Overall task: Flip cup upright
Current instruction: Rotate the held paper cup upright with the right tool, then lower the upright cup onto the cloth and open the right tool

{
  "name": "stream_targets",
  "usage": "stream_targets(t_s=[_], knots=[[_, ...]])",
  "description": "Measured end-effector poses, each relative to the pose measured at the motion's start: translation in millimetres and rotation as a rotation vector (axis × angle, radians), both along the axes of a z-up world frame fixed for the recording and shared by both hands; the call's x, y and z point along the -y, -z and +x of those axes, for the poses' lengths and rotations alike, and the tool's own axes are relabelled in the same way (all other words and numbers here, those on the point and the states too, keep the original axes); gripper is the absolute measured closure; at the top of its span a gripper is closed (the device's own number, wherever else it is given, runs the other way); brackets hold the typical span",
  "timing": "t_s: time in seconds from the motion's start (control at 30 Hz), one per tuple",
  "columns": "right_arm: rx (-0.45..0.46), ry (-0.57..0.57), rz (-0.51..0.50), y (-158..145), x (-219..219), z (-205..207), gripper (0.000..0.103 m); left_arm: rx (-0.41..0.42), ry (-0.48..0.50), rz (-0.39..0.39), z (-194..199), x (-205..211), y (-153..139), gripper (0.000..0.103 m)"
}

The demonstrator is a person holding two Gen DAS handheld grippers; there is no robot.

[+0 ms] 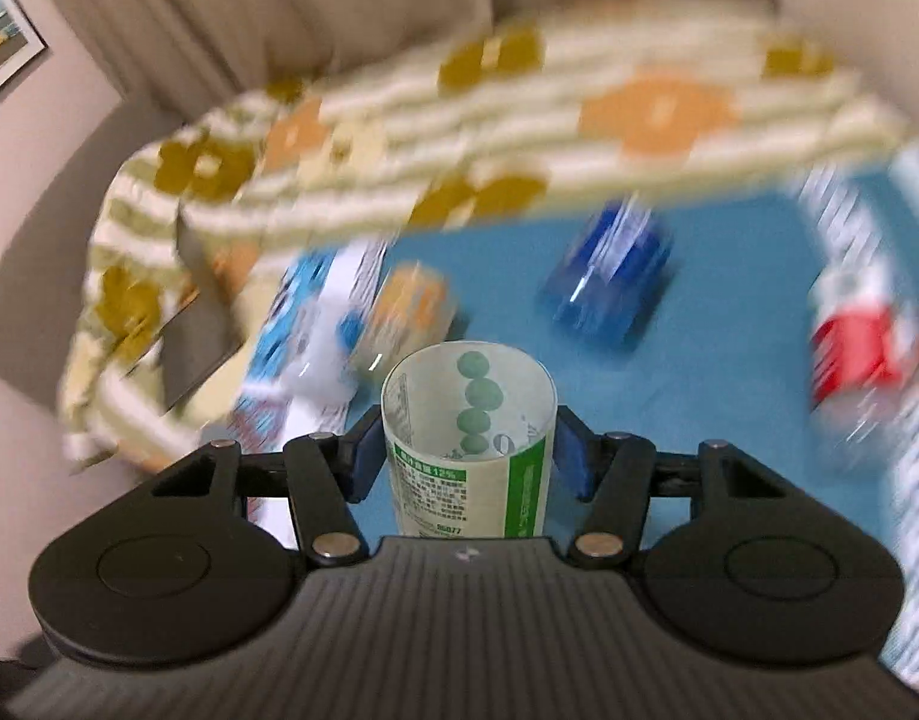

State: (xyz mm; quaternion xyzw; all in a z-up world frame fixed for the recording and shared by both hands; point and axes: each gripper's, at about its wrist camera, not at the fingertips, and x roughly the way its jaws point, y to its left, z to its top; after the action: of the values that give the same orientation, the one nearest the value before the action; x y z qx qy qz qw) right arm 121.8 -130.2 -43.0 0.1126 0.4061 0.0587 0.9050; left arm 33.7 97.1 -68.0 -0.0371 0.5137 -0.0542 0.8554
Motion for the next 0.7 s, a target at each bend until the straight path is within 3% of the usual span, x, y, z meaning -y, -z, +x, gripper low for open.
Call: stream_targets(t_s=[0.27,0.4,0.7], knots=[[0.234,0.095,-0.134,63.5,-7.7,-31.5,0.029,0.042,0.018,0.012,-0.3,2.0,13.0,0.000],[0.324,0.119,-0.169,79.5,-11.1,-39.8,0.029,0.055,0.031,0.030,-2.4,2.3,20.7,0.000],[0.362,0.124,-0.198,88.6,-18.5,-49.1,0.025,0.053,0.051,0.036,-3.2,3.7,27.2,0.000]])
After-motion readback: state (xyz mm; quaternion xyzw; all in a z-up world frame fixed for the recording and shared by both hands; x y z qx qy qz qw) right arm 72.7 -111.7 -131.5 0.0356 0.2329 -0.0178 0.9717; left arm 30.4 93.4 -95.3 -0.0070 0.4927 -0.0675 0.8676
